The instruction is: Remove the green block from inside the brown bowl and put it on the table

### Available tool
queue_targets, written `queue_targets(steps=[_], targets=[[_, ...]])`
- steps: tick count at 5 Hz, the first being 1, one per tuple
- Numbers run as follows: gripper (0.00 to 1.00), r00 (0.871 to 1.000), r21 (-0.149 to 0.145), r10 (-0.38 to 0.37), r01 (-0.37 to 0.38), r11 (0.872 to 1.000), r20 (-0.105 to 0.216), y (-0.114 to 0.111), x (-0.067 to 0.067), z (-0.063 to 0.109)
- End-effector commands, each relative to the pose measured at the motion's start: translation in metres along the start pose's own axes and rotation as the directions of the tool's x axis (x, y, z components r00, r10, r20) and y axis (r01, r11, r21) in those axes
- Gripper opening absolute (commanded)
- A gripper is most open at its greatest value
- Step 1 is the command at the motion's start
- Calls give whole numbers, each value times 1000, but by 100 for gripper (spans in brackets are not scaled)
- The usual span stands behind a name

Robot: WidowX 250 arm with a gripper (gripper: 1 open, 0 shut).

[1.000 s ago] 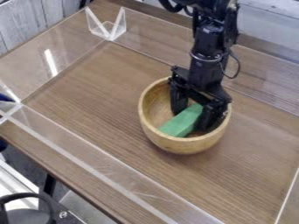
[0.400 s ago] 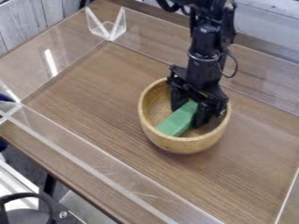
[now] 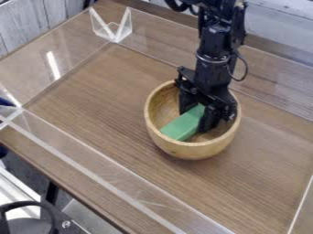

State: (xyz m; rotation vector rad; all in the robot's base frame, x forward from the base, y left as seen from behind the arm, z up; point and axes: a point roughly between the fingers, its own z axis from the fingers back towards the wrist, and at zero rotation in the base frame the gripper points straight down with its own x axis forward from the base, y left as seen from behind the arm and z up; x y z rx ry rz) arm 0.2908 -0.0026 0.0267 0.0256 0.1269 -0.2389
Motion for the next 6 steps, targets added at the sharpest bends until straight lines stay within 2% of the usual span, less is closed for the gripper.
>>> queue_targets(steps=[1,2,3,4,5,6], targets=[[0,998,38,21,-23,999,59,6,3,21],[0,995,35,41,-44,998,88,4,1,37],[0,986,35,82,-88,995,145,5,-2,68],[0,969,31,156,-165,986,194,26,-3,92],[0,948,19,245,-254,967,203,59,-2,101],[0,933,45,301,-315,948,196,85,-18,93]])
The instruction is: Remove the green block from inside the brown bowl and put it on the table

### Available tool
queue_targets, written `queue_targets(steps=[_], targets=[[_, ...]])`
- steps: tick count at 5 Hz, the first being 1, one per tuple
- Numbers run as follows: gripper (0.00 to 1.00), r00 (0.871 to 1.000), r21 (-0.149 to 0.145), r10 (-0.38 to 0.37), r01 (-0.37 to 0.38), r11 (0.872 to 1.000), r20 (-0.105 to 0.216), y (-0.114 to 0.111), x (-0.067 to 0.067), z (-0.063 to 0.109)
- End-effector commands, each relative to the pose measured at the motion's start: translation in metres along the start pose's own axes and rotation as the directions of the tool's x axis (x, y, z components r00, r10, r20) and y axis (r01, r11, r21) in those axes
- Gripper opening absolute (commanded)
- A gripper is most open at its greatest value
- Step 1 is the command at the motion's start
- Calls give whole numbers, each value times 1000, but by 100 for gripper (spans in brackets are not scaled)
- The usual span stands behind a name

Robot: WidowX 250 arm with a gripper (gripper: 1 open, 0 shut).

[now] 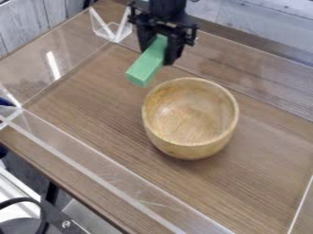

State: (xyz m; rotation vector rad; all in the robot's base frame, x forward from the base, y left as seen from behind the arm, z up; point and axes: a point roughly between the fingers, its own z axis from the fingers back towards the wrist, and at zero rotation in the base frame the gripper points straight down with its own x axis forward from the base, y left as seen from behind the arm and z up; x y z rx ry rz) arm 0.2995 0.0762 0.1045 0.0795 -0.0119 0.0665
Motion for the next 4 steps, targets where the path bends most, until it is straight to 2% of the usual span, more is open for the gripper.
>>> queue_targets(steps=[1,2,4], targets=[[0,998,32,-18,16,999,56,-9,-19,11],[0,999,54,-10,7,999,48,-12,-29,0],[0,997,81,3,-9,997,75,-25,-31,-12]])
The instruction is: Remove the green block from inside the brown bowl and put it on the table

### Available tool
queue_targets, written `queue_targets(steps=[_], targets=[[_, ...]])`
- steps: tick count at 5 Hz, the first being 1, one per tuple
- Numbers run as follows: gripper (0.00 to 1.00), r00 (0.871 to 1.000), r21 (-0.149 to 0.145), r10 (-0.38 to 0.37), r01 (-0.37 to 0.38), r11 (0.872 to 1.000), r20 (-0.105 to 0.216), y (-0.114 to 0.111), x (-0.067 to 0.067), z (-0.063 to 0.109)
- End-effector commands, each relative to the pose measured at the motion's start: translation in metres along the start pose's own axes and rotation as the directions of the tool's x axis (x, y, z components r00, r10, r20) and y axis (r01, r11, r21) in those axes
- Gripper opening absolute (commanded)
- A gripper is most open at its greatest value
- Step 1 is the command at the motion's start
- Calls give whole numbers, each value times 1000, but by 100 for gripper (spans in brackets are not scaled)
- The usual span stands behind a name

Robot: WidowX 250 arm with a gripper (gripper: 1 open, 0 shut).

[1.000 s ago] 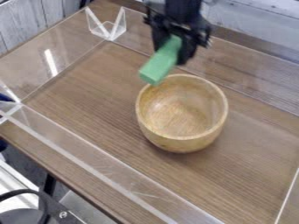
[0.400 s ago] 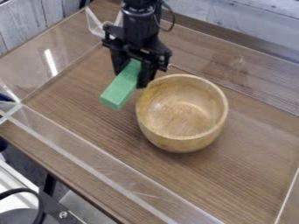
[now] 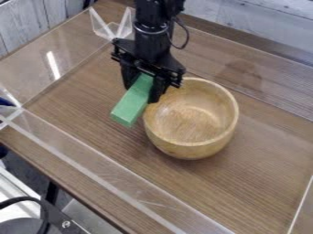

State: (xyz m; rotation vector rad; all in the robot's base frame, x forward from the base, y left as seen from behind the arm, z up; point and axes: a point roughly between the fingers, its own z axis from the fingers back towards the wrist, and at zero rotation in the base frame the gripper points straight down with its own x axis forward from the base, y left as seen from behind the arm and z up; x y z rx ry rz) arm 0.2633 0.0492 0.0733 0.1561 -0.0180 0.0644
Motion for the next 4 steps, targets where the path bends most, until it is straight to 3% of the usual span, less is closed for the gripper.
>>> queue_targets(steps=[1,2,4], targets=[[0,998,20,9,-11,1000,66,10,20,13],[0,998,35,7,-9,999,66,19,33,9],[0,999,55,34,-35,998,24,23,43,-4]])
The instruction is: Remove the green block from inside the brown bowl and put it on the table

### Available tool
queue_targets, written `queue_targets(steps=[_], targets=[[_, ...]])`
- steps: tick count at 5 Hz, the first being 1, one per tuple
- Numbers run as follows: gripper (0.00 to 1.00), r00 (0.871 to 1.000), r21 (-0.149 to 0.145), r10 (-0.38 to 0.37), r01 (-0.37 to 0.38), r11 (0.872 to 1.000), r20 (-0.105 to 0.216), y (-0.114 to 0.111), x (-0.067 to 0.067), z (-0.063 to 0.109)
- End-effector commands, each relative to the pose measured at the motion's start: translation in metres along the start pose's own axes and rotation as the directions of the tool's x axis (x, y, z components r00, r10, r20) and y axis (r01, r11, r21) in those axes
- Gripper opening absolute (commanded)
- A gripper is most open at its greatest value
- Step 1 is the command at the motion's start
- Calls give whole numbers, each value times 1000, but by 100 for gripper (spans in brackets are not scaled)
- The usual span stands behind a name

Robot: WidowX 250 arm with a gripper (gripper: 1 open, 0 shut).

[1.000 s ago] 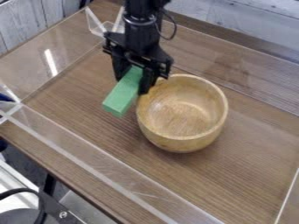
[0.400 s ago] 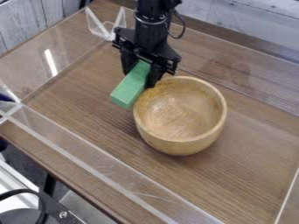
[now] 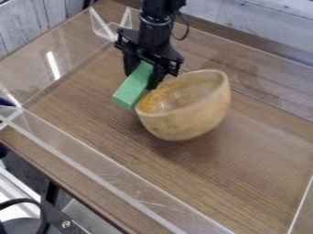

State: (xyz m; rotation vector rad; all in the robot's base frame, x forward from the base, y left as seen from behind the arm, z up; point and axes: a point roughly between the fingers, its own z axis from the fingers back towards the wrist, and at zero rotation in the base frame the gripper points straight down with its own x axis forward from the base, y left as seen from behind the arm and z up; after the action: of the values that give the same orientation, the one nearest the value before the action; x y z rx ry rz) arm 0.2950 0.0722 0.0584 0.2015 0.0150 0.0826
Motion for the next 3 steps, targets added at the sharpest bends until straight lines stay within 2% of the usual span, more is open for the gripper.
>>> queue_targets(steps=[1,2,3], targets=[[0,996,35,64,-67,997,63,10,3,5],[0,992,62,100,-104,993,73,12,-5,-4],[0,994,10,77,-78,997,74,11,-4,6]])
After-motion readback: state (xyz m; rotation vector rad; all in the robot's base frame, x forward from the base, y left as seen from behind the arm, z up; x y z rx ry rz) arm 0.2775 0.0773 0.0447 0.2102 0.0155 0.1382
